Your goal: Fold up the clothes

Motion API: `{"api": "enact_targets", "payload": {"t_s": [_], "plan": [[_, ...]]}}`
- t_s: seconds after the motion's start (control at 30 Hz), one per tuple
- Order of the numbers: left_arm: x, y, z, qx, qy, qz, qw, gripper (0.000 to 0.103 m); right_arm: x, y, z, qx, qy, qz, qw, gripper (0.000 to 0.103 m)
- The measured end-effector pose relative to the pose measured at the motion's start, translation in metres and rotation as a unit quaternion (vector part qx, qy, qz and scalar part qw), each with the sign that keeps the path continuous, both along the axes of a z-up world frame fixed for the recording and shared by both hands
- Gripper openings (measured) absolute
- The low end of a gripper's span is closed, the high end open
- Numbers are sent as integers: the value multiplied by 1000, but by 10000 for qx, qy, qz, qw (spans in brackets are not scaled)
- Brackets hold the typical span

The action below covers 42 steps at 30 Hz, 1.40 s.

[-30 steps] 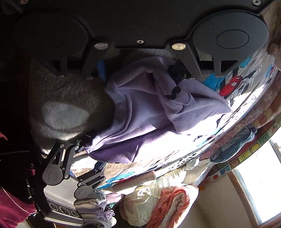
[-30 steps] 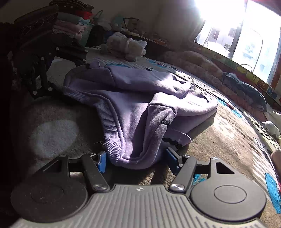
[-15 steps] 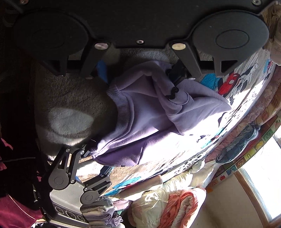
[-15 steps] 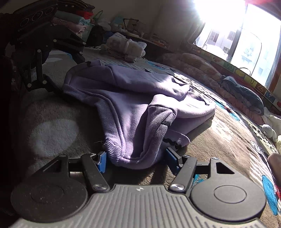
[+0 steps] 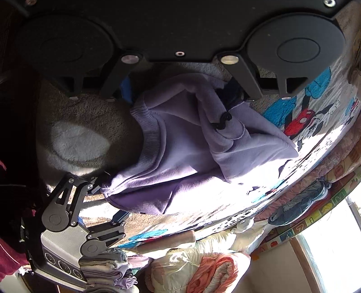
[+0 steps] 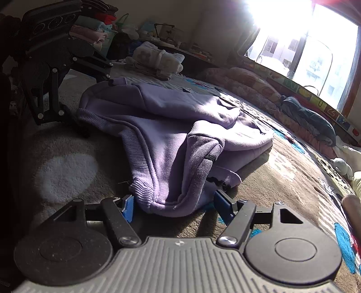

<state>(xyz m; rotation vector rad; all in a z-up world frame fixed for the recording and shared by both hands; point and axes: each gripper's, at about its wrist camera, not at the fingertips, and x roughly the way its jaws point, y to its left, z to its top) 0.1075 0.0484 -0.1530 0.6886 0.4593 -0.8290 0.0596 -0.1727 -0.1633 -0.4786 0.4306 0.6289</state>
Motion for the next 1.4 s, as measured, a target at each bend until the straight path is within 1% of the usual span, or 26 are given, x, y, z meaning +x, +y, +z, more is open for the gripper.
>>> {"api": "enact_targets", "payload": {"t_s": [0.07,0.17,0.3,0.33,0.4,0.43,0.47,0.5,0.53,0.57,0.6,0.63,0.7,0.73,0.77,0.8,0.83,0.87,0.97,1.0,1.07,1.1,1.13,1.23,1.33,1.4], "plan": [[-3,-10,-1,257,-144,-222,9993,76,1,-1,0,33,34,-22,10000,71],[-1,-3,6,126,34,-63,9999,76,2,-1,0,50,41,-26,10000,72],[-19,8,14,113,-56,184,9998,76,1,-1,-1,61,35,-27,10000,72],[-22,12,19,-10,4,314,9995,76,1,-1,-1,67,39,-27,10000,72],[-20,24,29,-679,395,697,9945,76,1,-1,-1,58,26,-27,10000,72],[-16,30,34,-1065,633,936,9879,77,1,-1,-1,55,23,-29,10000,72],[-11,35,37,-1458,859,1215,9781,76,1,-1,0,53,23,-31,10000,72],[-5,40,39,-1851,1076,1513,9650,76,1,-1,0,51,23,-34,10000,72],[1,44,41,-2238,1290,1807,9490,76,1,-1,0,49,23,-36,10000,72],[8,49,43,-2618,1500,2095,9301,74,1,0,0,47,20,-41,10000,72],[14,53,46,-2991,1705,2377,9083,72,1,0,0,42,13,-48,10000,72],[20,58,48,-3354,1905,2651,8837,67,0,0,0,38,6,-57,10000,72],[30,60,46,-3838,2334,3026,8406,53,0,0,0,37,2,-69,10000,73],[33,58,44,-3895,2492,3201,8269,45,0,0,0,41,4,-72,10000,73],[35,55,42,-3873,2561,3374,8189,37,0,0,0,45,6,-75,10000,73],[36,54,38,-3905,2641,3549,8073,34,0,0,0,51,7,-79,10000,73],[36,54,33,-3973,2741,3721,7928,31,0,-1,0,55,7,-81,10000,73],[34,56,28,-4167,2839,3884,7713,23,0,-1,0,58,6,-84,9999,73],[23,69,9,-4929,3109,4323,6881,13,0,-1,0,69,5,-84,9999,73],[19,72,3,-5120,3159,4454,6631,12,0,-2,0,74,10,-83,9999,73],[11,78,-8,-5430,3218,4701,6169,12,0,-2,0,84,19,-82,9999,73],[8,78,-12,-5535,3258,4771,5999,12,0,-2,0,85,20,-82,9999,73],[8,76,-13,-5516,3253,4783,6010,12,0,-2,0,87,21,-82,9999,73],[11,69,-8,-5281,3143,4768,6285,11,0,-2,0,86,17,-82,9999,73],[13,71,-7,-5141,3169,4720,6422,15,0,-2,1,80,10,-93,9999,73],[15,74,-4,-5078,3213,4578,6552,15,0,-4,2,102,23,-95,9999,74]]}}
